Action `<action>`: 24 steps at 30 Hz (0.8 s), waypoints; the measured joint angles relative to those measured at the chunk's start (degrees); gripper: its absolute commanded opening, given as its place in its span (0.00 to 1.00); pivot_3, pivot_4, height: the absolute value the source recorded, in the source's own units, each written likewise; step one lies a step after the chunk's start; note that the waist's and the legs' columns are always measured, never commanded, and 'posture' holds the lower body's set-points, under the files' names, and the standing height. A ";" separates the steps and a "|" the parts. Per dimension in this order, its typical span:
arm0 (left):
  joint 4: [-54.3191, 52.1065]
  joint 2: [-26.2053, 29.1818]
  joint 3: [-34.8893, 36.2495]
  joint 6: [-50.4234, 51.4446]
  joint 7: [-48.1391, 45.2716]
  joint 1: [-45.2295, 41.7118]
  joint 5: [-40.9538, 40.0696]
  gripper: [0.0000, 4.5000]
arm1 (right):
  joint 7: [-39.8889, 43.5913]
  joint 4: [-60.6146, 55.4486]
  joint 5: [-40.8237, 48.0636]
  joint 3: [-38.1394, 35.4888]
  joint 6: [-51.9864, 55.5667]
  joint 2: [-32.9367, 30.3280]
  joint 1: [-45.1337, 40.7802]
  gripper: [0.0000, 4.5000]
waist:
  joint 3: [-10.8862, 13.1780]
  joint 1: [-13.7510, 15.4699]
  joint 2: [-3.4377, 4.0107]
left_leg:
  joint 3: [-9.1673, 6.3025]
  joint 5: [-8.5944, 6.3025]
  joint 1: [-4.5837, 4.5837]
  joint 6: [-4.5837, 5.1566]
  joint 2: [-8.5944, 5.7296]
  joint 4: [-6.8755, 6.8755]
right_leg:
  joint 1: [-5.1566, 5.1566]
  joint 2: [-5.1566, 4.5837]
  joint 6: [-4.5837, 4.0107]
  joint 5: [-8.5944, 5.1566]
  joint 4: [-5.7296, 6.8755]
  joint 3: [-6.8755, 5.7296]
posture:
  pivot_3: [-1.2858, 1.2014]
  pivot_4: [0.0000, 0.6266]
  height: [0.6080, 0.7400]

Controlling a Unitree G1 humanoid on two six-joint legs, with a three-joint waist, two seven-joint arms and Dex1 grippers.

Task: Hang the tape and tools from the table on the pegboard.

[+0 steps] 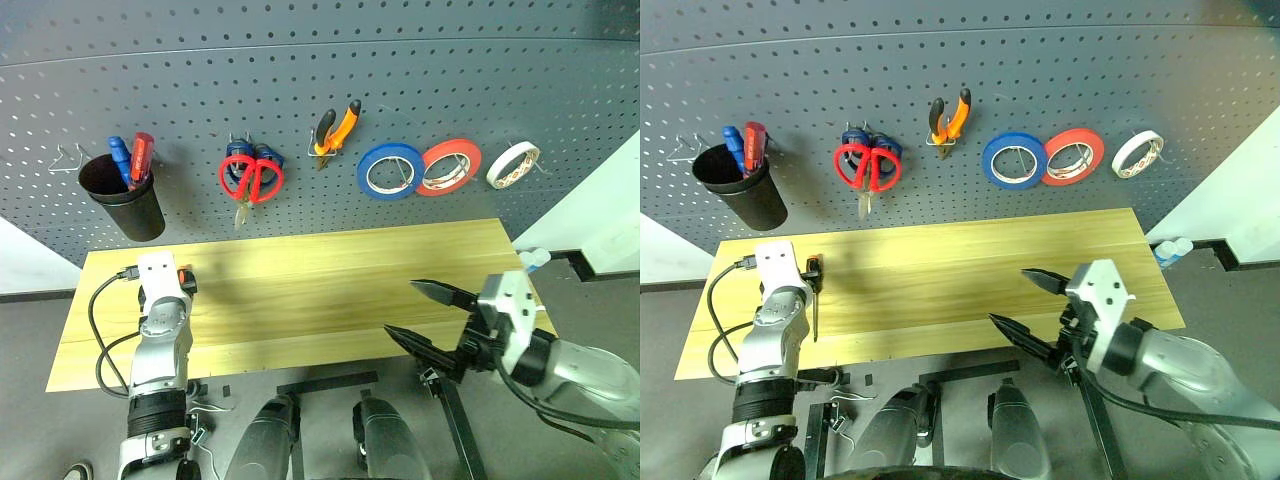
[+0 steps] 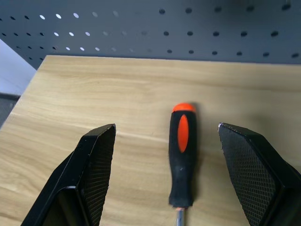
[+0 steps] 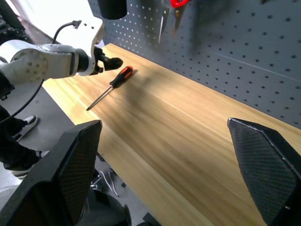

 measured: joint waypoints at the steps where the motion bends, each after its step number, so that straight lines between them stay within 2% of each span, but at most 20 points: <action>1: 0.36 0.00 0.20 0.05 0.12 -0.22 -0.20 0.81 | -0.18 0.35 -0.55 1.03 0.00 0.74 -0.71 1.00 | 0.00 -0.03 0.00 | 0.00 0.00 0.00 0.00 0.00 -0.01 | -0.02 0.00 0.00 0.00 0.00 0.00 | 0.48 0.38 0.84; 16: 10.54 -0.05 1.64 -2.34 2.36 -1.64 -2.10 0.81 | -3.71 0.49 -1.73 8.05 1.51 5.79 -11.70 1.00 | 0.00 -0.15 0.00 | -0.01 0.01 0.00 -0.01 0.01 -0.02 | -0.05 0.01 -0.02 0.02 0.01 0.01 | 0.47 0.39 0.84; 24: 14.57 0.01 1.63 -4.44 2.32 -3.80 -2.77 0.81 | -3.79 3.65 -10.77 15.25 0.16 7.54 -12.11 1.00 | 0.01 -0.07 -0.02 | -0.01 0.01 -0.01 -0.01 0.00 -0.03 | -0.06 -0.01 -0.02 0.02 0.00 0.01 | 0.48 0.41 0.84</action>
